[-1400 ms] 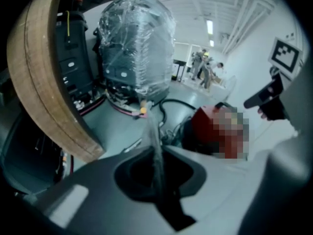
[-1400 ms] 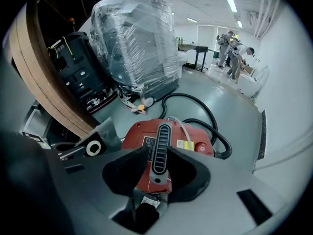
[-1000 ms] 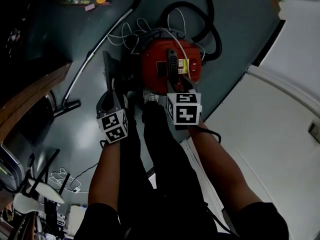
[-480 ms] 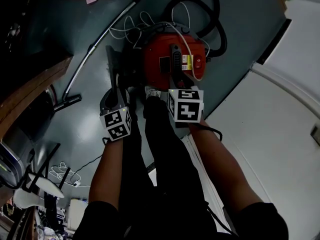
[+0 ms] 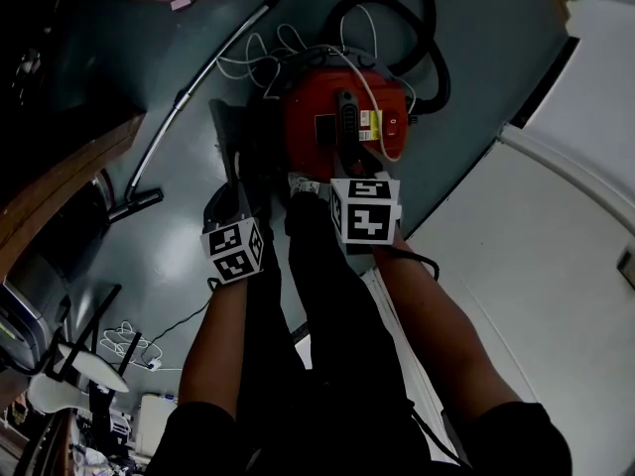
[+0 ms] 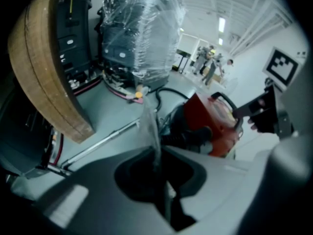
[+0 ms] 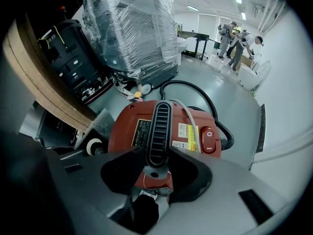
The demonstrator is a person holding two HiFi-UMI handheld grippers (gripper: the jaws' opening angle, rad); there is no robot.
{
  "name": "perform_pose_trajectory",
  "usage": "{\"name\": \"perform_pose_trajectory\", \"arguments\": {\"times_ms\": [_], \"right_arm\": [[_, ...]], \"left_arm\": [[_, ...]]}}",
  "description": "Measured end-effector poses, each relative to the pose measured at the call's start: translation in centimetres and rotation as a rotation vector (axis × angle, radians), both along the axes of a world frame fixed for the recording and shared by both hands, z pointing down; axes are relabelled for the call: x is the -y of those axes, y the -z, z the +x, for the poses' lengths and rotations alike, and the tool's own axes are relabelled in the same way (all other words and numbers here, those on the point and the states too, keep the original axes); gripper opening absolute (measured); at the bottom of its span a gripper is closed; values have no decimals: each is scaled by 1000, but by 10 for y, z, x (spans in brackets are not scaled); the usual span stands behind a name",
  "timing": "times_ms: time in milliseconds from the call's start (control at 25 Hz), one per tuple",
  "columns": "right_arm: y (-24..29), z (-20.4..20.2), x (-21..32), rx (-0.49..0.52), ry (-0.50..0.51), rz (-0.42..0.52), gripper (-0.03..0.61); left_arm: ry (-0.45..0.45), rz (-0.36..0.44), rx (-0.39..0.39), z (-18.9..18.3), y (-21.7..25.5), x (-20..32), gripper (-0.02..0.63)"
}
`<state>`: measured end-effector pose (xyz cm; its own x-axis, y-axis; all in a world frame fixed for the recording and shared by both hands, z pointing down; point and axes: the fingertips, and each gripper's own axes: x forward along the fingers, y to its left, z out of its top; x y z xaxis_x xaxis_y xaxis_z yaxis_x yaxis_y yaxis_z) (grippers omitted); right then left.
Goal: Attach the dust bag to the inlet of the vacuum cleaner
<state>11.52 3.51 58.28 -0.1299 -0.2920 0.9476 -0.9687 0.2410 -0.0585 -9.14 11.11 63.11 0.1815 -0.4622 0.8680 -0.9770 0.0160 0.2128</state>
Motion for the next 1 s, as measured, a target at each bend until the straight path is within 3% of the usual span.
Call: {"name": "perform_pose_trajectory", "arguments": {"times_ms": [600, 680, 800, 880, 1000], "right_arm": [[0, -1, 0, 6, 21, 14, 144], [0, -1, 0, 5, 25, 15, 146], [0, -2, -1, 13, 34, 15, 147], [0, -2, -1, 16, 38, 19, 147], [0, -1, 0, 18, 41, 27, 149]], "left_arm": [[-58, -100, -62, 17, -7, -9, 21], [-105, -107, -56, 17, -7, -8, 21], [-269, -92, 36, 22, -6, -8, 21], [-322, -90, 63, 26, -6, -8, 23], [-209, -129, -27, 24, -6, -6, 23]]}}
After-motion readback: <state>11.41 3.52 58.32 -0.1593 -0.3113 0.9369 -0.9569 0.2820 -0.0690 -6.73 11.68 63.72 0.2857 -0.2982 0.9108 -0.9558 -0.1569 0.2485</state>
